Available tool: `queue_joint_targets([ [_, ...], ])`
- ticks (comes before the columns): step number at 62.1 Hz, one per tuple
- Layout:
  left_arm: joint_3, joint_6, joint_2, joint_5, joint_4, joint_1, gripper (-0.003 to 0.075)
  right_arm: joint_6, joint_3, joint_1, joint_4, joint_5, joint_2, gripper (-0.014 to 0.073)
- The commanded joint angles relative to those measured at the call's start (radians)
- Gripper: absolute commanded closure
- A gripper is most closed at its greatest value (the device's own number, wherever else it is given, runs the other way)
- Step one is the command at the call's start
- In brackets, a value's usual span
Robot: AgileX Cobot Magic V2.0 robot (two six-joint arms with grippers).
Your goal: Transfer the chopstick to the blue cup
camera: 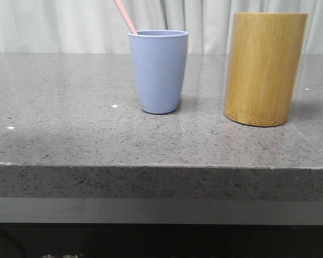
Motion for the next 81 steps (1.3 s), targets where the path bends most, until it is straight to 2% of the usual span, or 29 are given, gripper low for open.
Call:
queue_joint_targets([
  [1,-0.025,-0.008,-0.008,-0.06,0.004,0.002,0.0298,0.07,0.035,-0.025,-0.085,-0.005,-0.093,0.0275],
  [7,-0.025,-0.07,-0.015,-0.06,0.027,0.004,0.0298,0.149,0.115,-0.025,-0.207,-0.006,-0.177,0.0275],
  [14,-0.025,-0.209,-0.043,-0.043,0.146,0.004,0.0298,0.255,0.223,-0.025,-0.299,-0.026,-0.274,0.0275],
  [24,-0.023,-0.357,-0.091,-0.017,0.277,0.004,0.0298,0.308,0.367,-0.025,-0.321,-0.094,-0.405,0.0275],
  [37,0.034,-0.376,-0.169,-0.012,0.299,0.004,0.0298,0.31,0.531,-0.025,-0.315,-0.155,-0.568,0.0275],
  [49,0.086,-0.374,-0.184,-0.02,0.3,0.004,0.0302,0.31,0.618,-0.025,-0.315,-0.208,-0.663,0.0278],
  [53,0.086,-0.369,-0.184,-0.02,0.3,0.004,0.0349,0.309,0.624,-0.025,-0.315,-0.213,-0.675,0.031],
  [56,0.086,-0.369,-0.184,-0.02,0.303,0.004,0.0401,0.309,0.624,-0.025,-0.315,-0.211,-0.677,0.0365],
  [65,0.086,-0.369,-0.184,-0.022,0.316,0.004,0.0627,0.309,0.624,-0.025,-0.315,-0.21,-0.677,0.0588],
  [70,0.086,-0.369,-0.18,-0.031,0.316,0.004,0.0731,0.309,0.624,-0.025,-0.315,-0.21,-0.676,0.0669],
  [81,0.086,-0.369,-0.178,-0.031,0.316,0.004,0.0739,0.309,0.624,-0.025,-0.317,-0.208,-0.675,0.0662],
])
